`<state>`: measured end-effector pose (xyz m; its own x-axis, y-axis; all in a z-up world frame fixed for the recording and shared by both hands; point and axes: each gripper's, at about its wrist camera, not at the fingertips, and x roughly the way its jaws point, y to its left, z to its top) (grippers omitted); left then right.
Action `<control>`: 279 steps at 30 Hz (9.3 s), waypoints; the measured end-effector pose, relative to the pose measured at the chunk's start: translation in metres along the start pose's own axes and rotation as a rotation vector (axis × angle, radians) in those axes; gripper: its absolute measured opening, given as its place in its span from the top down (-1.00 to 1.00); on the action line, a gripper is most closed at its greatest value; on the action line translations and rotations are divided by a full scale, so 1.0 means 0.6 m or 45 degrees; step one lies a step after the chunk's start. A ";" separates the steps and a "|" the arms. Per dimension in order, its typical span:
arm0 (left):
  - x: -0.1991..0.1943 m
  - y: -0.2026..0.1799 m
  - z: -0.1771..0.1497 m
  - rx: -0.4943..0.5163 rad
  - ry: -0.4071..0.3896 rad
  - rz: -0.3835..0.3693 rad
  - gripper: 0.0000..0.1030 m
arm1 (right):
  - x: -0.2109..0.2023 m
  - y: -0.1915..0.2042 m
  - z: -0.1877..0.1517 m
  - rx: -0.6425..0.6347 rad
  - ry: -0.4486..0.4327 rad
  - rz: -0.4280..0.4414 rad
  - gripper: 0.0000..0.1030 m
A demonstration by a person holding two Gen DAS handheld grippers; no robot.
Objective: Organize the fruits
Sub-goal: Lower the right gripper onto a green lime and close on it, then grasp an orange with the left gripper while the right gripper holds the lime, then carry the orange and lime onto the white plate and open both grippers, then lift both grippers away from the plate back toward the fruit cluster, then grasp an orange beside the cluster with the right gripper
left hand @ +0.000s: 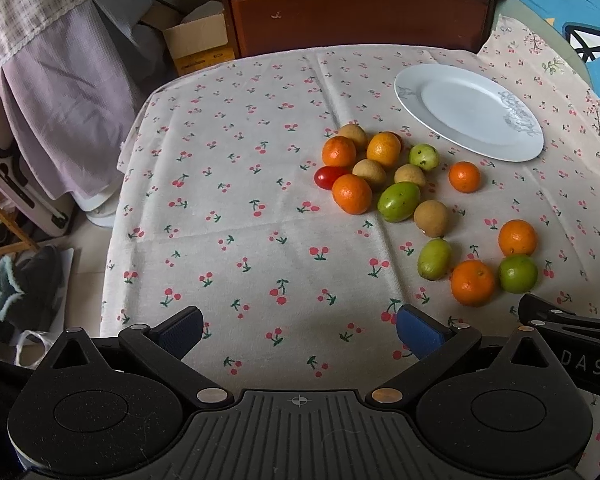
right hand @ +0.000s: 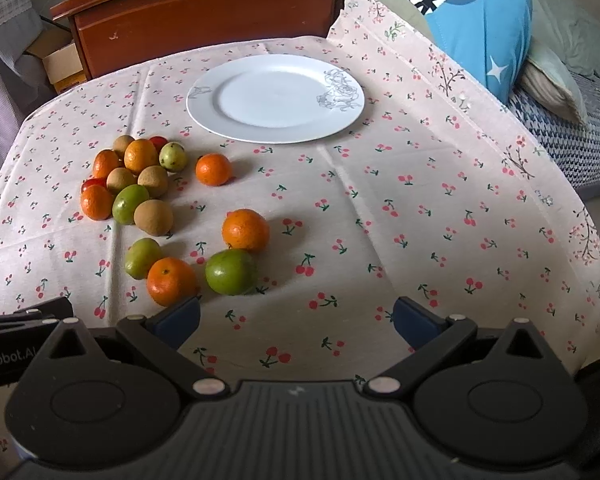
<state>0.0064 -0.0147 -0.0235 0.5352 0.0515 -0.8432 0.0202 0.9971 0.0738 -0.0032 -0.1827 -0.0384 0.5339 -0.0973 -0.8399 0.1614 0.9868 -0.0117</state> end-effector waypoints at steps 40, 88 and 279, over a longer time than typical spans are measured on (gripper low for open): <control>0.028 -0.011 -0.009 0.020 0.005 0.023 -1.00 | 0.011 -0.044 -0.012 0.122 -0.105 0.356 -0.04; 0.027 -0.099 -0.019 0.191 -0.190 -0.410 -0.19 | -0.005 -0.105 0.008 0.384 -0.103 0.323 0.40; 0.028 -0.034 0.037 0.085 -0.146 -0.241 -0.62 | 0.059 -0.027 0.057 -0.026 -0.012 0.439 0.24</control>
<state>0.0336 -0.0354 -0.0272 0.6089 -0.1470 -0.7795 0.1836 0.9821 -0.0418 0.0415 -0.2067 -0.0491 0.5617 0.2416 -0.7913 -0.0467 0.9642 0.2612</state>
